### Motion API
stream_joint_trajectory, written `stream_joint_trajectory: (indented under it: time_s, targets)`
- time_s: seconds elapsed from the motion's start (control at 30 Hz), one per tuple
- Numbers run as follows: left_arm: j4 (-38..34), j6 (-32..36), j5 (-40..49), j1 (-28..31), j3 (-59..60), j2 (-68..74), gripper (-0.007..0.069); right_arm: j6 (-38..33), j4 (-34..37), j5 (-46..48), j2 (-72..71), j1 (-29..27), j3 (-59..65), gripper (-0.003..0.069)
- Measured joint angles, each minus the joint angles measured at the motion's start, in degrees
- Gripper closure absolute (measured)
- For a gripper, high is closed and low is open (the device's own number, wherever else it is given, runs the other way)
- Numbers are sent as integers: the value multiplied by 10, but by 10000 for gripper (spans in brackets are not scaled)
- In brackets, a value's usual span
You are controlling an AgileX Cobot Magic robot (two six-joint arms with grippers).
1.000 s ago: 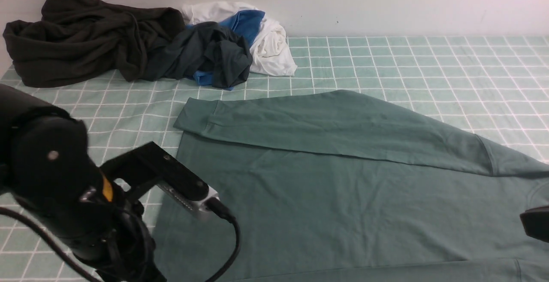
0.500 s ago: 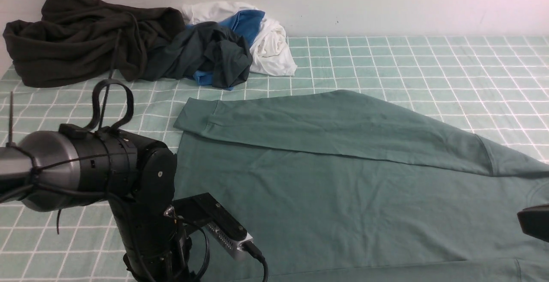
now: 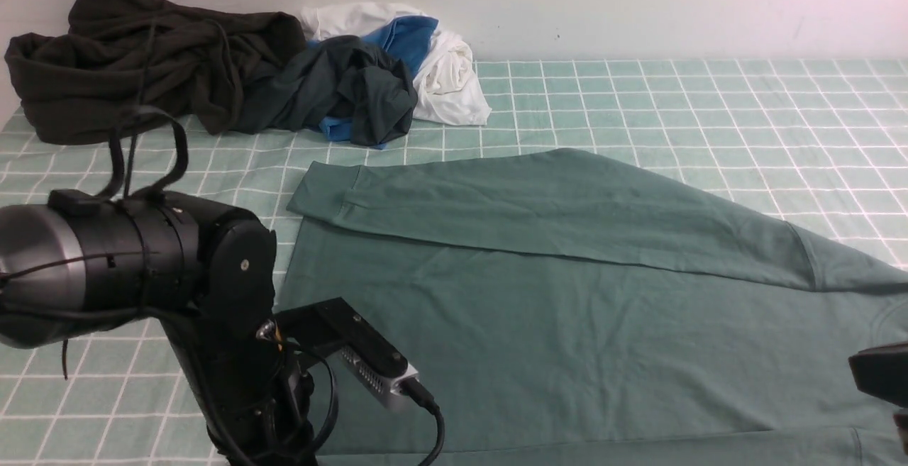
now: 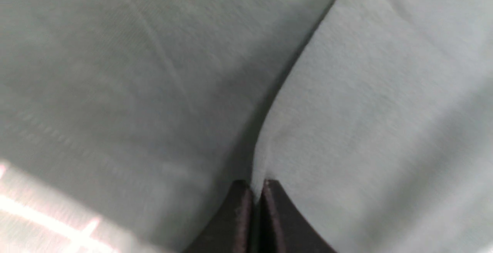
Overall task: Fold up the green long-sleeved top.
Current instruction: Use the left arm to clamp the cuff closest to it, then use the left arm to drag and place the cuff at the centered position on the left edge of the fabric
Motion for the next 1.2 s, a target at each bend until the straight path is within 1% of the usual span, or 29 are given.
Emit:
stream_joint_trajectory:
  time_s: [0.17,0.3,0.33,0.43,0.47,0.5,0.53,0.6,0.67,0.8,0.93,1.03,1.13,1.17,1.2]
  targets:
    - [16,0,30,0,-66,-43,625,113,-88,-10,56,0,39,671]
    - [20,0,36,0,-87,-46,625,210,-185,-34,114,0,59,637]
    - [20,0,36,0,-87,-46,625,216,-190,-35,117,0,59,634]
    - [20,0,36,0,-87,-46,625,326,-291,-91,180,0,60,545]
    - [20,0,36,0,-87,-46,625,332,-296,-98,187,0,60,533]
    - [20,0,36,0,-87,-46,625,377,-332,-121,209,0,60,494]
    - [20,0,36,0,-87,-46,625,395,-345,-132,220,0,60,475]
    - [20,0,36,0,-87,-46,625,453,-379,-173,273,0,60,392]
    - [20,0,36,0,-87,-46,625,474,-384,-193,309,0,60,354]
    - [20,0,37,0,-87,-46,625,483,-379,-207,375,0,60,319]
    - [19,0,37,0,-87,-46,625,483,-377,-219,398,0,51,319]
    - [19,0,37,0,-87,-46,625,482,-376,-220,399,0,51,346]
    - [19,0,35,0,-87,-46,627,480,-368,-221,400,1,51,447]
    - [19,0,35,0,-87,-46,627,479,-368,-221,400,2,51,466]
    - [19,0,34,0,-87,-46,627,476,-369,-222,400,3,50,554]
